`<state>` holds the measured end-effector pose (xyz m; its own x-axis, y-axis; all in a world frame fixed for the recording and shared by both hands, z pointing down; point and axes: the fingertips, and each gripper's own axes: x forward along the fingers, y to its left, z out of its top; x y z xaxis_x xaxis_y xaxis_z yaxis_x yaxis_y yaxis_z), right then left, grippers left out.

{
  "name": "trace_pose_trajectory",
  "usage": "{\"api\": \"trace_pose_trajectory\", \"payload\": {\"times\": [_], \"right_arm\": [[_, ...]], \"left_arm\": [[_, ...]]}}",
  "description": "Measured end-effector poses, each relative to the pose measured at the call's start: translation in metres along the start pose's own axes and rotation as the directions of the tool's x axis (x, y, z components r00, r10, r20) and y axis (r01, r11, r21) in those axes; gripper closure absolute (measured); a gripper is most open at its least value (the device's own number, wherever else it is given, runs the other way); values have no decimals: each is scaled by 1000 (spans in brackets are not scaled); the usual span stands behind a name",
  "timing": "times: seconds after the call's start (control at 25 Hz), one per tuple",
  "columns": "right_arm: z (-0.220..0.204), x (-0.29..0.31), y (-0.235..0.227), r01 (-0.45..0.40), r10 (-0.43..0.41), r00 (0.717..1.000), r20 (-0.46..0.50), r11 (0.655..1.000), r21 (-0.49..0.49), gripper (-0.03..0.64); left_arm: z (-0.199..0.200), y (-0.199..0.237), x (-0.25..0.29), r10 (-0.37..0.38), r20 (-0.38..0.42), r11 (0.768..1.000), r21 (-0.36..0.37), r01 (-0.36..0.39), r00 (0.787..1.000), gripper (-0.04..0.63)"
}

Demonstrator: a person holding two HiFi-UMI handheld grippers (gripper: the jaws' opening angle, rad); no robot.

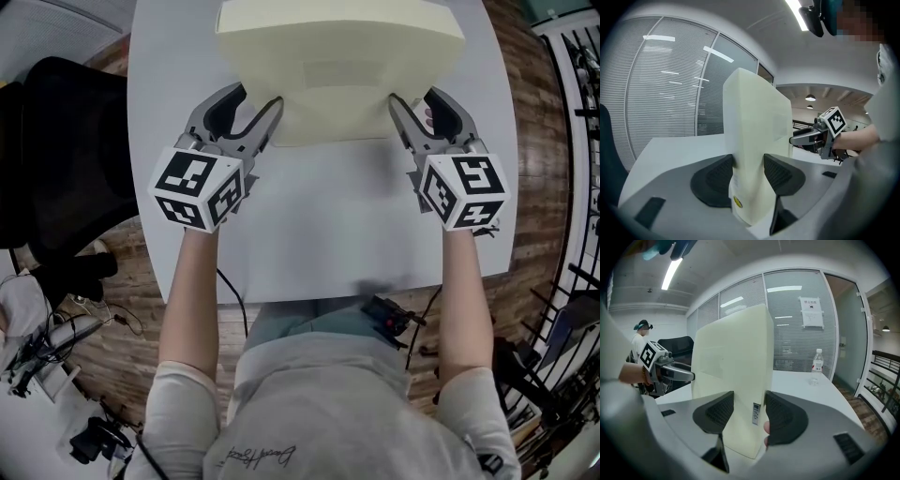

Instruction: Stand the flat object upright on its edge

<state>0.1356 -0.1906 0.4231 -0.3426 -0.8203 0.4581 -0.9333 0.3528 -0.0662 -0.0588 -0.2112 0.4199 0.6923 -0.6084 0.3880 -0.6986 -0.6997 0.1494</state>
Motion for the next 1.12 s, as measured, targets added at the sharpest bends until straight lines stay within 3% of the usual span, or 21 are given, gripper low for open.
{"api": "trace_pose_trajectory", "payload": {"times": [1.12], "right_arm": [[-21,-26,12,-27,27,1000,-12,1000,-4,390]], "left_arm": [[-17,-24,-21,56,-10,997,53,-55,998,374]]}}
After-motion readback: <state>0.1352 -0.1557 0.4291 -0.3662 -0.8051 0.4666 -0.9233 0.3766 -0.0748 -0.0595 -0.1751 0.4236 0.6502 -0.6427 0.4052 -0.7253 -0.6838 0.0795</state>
